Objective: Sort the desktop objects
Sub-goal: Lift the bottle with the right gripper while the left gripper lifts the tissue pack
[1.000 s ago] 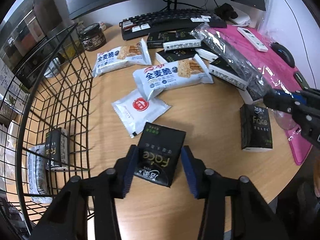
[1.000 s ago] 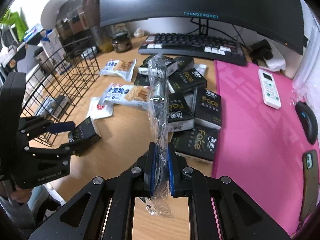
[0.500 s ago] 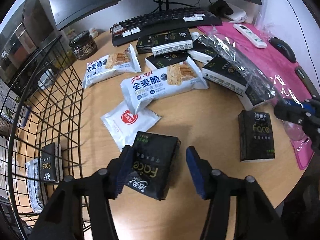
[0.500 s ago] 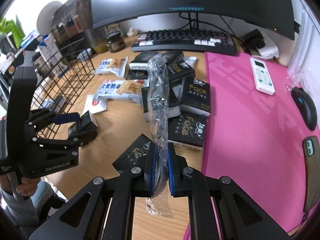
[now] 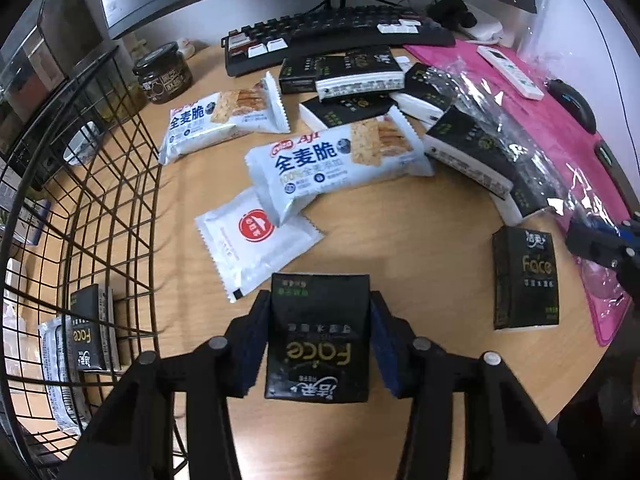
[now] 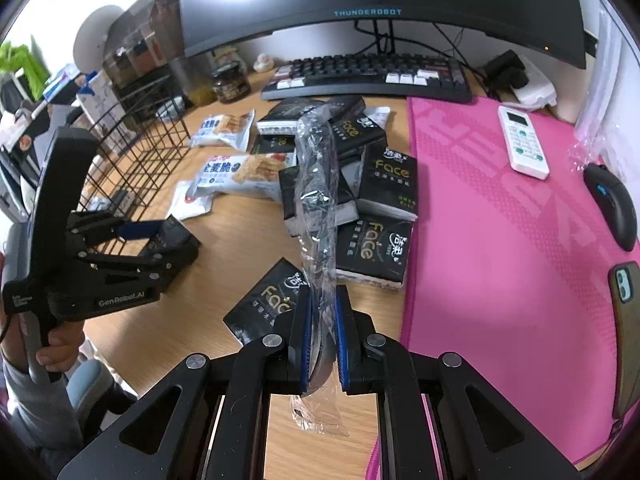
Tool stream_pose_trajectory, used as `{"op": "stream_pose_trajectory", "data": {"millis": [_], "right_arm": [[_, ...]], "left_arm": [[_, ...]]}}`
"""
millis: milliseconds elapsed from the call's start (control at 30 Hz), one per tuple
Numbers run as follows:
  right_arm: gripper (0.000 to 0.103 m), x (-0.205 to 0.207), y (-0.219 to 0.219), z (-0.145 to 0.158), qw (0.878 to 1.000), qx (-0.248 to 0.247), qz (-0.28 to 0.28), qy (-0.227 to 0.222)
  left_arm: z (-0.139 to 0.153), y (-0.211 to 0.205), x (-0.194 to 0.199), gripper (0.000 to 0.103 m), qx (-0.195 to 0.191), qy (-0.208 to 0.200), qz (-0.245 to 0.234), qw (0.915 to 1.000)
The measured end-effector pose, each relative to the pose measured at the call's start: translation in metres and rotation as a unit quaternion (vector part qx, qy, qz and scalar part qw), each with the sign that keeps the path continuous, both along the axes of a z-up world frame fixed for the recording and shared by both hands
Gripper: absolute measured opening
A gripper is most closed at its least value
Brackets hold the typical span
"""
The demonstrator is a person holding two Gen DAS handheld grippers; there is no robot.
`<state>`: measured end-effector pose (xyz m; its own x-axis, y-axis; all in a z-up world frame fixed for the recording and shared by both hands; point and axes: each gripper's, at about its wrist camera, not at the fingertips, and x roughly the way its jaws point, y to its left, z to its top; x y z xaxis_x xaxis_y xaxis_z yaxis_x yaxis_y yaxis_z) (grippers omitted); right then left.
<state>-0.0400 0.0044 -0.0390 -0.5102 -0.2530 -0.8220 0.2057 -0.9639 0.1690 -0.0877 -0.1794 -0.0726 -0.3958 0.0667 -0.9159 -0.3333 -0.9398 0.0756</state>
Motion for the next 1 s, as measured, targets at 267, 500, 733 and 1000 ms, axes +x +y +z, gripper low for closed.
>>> {"op": "stream_pose_trajectory", "data": {"millis": [267, 500, 733, 1000], "right_arm": [[0.011, -0.001, -0.002, -0.003, 1.0, 0.0, 0.002, -0.003], [0.022, -0.004, 0.002, -0.007, 1.0, -0.013, -0.002, -0.003], [0.061, -0.008, 0.002, -0.004, 0.999, -0.027, -0.001, 0.021], [0.043, -0.016, -0.003, -0.014, 1.0, 0.008, -0.008, 0.013]], "left_arm": [[0.004, 0.02, 0.013, 0.053, 0.015, 0.0, -0.024, 0.9996], [0.0, 0.022, 0.012, 0.064, 0.006, 0.003, -0.017, 0.9998], [-0.002, 0.021, 0.012, 0.068, 0.002, 0.001, -0.017, 0.9998], [-0.002, 0.021, 0.015, 0.064, 0.002, 0.001, -0.023, 0.9997]]}}
